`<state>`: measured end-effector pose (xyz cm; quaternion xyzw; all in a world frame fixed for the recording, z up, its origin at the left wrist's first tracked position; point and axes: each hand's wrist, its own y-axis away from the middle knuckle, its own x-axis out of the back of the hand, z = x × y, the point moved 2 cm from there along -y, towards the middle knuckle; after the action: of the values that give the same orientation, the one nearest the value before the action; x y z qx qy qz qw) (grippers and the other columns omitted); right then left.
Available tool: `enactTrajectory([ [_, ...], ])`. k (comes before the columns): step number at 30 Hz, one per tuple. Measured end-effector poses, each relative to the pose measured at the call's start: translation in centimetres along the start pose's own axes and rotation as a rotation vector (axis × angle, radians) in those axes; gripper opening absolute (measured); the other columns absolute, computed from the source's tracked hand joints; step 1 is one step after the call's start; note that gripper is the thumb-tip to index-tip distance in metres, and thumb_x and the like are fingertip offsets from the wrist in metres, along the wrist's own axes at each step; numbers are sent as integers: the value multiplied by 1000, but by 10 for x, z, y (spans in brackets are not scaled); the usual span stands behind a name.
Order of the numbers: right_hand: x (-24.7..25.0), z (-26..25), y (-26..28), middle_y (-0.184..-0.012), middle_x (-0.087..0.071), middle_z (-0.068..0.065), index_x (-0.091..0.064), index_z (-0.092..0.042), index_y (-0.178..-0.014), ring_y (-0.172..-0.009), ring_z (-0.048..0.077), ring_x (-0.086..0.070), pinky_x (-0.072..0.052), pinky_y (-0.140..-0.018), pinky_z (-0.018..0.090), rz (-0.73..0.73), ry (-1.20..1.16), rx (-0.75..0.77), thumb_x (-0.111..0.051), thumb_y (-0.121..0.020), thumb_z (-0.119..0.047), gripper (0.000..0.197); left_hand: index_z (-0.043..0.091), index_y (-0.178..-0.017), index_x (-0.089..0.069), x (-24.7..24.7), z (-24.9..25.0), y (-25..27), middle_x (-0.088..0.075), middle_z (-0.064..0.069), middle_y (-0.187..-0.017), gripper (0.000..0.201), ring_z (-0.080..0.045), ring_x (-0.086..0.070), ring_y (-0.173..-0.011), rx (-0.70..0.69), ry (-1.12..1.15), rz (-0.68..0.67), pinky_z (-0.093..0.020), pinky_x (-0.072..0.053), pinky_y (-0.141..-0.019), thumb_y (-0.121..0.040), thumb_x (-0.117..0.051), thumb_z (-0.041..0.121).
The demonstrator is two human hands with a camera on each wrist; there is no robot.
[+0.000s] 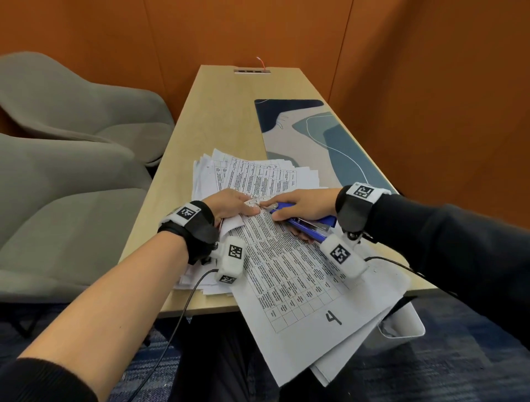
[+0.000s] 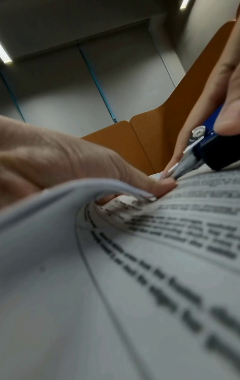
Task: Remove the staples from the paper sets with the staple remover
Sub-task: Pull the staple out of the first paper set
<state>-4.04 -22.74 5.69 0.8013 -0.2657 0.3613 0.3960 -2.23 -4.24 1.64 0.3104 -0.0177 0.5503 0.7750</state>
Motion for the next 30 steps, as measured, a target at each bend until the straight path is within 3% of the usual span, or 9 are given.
enactTrajectory([
  [4, -6, -12, -3, -144, -49, 2, -33, -36, -148, -123, 20, -49, -35, -103, 31, 68, 274, -52, -50, -98, -42, 53, 3, -110, -66, 0, 1, -2, -72, -15, -100, 51, -28, -69, -87, 61, 32, 6, -37, -56, -79, -80, -72, 43],
  [7, -17, -22, 3, -107, -63, 6, -26, -41, -150, -93, 21, -58, -49, -81, 33, 166, 533, -61, -45, -100, -39, 54, -1, -111, -63, -4, 6, -4, -72, -18, -101, 48, -31, -69, -85, 82, 64, 59, -40, -57, -80, -83, -72, 38],
  [12, -13, -32, 26, -66, -38, 0, -15, -33, -153, -51, 16, -36, -26, -44, 28, 312, 916, -120, -33, -103, -19, 55, -1, -94, -64, -14, 37, -2, -69, -16, -86, 18, -26, -63, -65, 100, 33, 122, -31, -54, -56, -84, -71, 13],
  [15, -1, -21, 40, -75, -45, 0, -10, -34, -154, -59, 18, -46, -26, -44, 28, 375, 873, -191, -36, -102, -17, 61, 1, -84, -64, -19, 66, -6, -65, -11, -75, 12, -21, -59, -59, -66, -27, 217, -23, -47, -48, -83, -71, 11],
  [19, 34, 23, 76, -114, -64, 6, -27, -41, -150, -87, 24, -58, -49, -71, 33, 421, 419, -219, -44, -101, -35, 52, 8, -89, -71, -19, 101, -14, -68, -6, -82, 13, -20, -63, -77, -372, -243, 245, -31, -52, -75, -85, -71, 20],
  [22, 49, 72, 117, -135, -58, 5, -32, -39, -149, -89, 22, -55, -41, -78, 27, 414, 303, -310, -49, -100, -38, 52, 11, -105, -70, -17, 111, -23, -69, -10, -107, 18, -22, -64, -96, -444, -405, 267, -34, -52, -89, -88, -66, 18],
  [24, 51, 110, 150, -140, -53, 5, -34, -39, -148, -97, 22, -55, -38, -83, 27, 385, 264, -457, -49, -99, -42, 52, 11, -116, -64, -15, 105, -26, -61, -10, -123, 30, -25, -59, -107, -382, -555, 200, -33, -49, -89, -92, -61, 29],
  [27, 34, 167, 194, -150, -42, 4, -32, -35, -150, -125, 27, -49, -37, -98, 33, 240, 199, -667, -51, -98, -45, 56, 8, -115, -56, -2, 81, -23, -57, -11, -118, 50, -27, -61, -93, -124, -588, 60, -23, -53, -56, -92, -51, 52],
  [30, -1, 207, 222, -142, -49, 5, -37, -28, -145, -106, 23, -53, -40, -87, 29, 131, 166, -798, -57, -95, -41, 55, 4, -111, -57, 19, 49, -11, -60, -13, -112, 69, -34, -68, -82, 96, -224, 8, -28, -58, -49, -72, -63, 61],
])
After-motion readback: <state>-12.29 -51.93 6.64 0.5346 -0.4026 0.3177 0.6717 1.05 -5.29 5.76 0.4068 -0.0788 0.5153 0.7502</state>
